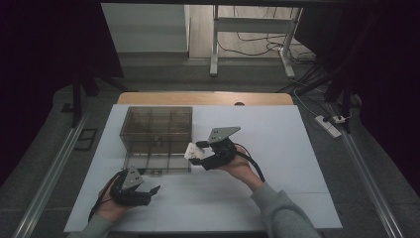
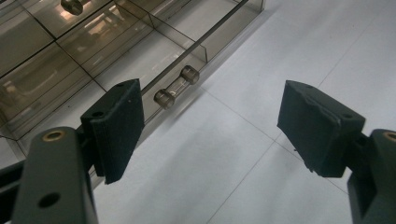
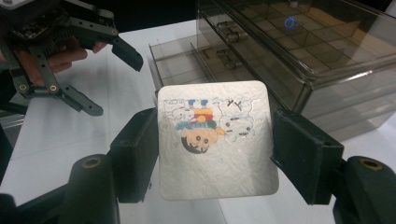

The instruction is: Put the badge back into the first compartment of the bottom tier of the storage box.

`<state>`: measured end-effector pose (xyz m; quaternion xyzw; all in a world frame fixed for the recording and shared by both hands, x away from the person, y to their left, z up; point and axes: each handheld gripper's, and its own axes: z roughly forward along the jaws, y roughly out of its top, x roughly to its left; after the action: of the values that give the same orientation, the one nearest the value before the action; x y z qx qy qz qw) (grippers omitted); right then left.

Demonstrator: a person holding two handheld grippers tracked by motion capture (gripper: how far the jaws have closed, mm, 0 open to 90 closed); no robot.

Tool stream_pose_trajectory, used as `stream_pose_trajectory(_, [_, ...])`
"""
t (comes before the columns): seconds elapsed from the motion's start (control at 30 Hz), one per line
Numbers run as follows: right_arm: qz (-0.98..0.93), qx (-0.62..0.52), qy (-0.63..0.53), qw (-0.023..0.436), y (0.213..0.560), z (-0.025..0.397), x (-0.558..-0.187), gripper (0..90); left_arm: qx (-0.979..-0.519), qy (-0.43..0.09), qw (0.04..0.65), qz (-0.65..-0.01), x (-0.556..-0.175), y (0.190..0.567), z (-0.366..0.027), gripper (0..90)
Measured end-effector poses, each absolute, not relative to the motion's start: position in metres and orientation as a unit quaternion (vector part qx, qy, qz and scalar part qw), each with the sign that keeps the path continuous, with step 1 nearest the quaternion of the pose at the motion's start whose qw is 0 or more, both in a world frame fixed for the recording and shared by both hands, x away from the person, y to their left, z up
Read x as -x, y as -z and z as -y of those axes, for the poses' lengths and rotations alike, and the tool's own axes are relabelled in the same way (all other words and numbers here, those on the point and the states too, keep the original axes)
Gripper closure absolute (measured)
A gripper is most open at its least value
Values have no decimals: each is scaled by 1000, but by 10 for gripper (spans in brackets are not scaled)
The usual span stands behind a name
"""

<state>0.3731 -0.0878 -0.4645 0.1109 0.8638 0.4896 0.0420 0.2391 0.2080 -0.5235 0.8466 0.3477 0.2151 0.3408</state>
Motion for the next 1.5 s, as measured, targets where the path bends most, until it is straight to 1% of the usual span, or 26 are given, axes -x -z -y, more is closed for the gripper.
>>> stream_pose_trajectory(0.33, [-862,-104,-495,33,464,75,-371,331,-845,-213,344,-349,-239,523,-208,227])
stream_pose_trajectory(0.6, [-863,-98,-495,30,464,55,-370,330,-844,-213,345,-351,-239,523,-209,226])
stream_pose_trajectory(1.0, [-861,-104,-497,25,466,37,-376,330,-840,-216,343,-361,-241,525,-211,215])
stream_pose_trajectory(1.5, [-860,-108,-499,12,471,8,-381,330,-842,-213,342,-358,-240,526,-211,216])
